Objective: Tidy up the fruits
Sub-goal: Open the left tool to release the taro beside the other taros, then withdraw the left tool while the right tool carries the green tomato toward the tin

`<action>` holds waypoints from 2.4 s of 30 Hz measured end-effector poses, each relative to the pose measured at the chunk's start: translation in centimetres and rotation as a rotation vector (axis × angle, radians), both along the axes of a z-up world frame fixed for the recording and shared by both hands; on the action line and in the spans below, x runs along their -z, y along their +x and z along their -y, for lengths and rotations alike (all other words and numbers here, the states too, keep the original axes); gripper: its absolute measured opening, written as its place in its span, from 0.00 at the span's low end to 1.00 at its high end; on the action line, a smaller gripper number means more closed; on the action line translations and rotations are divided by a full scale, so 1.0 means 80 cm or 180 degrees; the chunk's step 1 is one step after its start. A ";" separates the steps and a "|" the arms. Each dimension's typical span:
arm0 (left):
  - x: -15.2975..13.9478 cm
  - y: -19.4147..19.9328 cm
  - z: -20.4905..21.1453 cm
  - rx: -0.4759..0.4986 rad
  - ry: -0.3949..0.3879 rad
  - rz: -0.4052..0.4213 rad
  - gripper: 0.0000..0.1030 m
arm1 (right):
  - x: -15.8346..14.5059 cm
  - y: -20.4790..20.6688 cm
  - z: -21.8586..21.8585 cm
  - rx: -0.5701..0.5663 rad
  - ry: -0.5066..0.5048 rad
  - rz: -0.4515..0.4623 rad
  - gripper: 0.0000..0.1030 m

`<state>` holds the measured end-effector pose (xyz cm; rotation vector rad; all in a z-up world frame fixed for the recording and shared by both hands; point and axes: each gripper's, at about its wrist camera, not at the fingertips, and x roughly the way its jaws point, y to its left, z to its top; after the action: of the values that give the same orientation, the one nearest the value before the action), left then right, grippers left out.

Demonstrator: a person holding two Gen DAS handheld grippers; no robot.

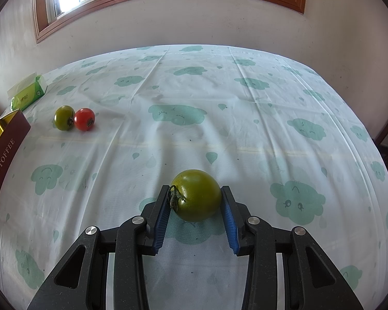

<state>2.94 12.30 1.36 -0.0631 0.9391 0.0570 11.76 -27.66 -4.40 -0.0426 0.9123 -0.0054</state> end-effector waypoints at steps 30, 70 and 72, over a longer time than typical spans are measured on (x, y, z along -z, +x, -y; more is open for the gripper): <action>0.004 0.014 -0.050 -0.0196 -0.0146 -0.0020 0.60 | 0.000 -0.006 -0.003 0.0108 -0.0025 0.0006 0.38; 0.013 -0.016 -0.118 -0.0623 -0.0179 0.0031 0.88 | -0.079 -0.037 -0.291 -0.1425 0.0415 0.0222 0.36; 0.013 -0.018 -0.121 -0.0644 -0.0171 0.0035 0.88 | -0.079 -0.042 -0.319 -0.1595 0.0419 0.0212 0.36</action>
<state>1.52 21.95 0.31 -0.2080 0.9210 0.2183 8.38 -2.11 1.92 -0.1466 0.8138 0.5156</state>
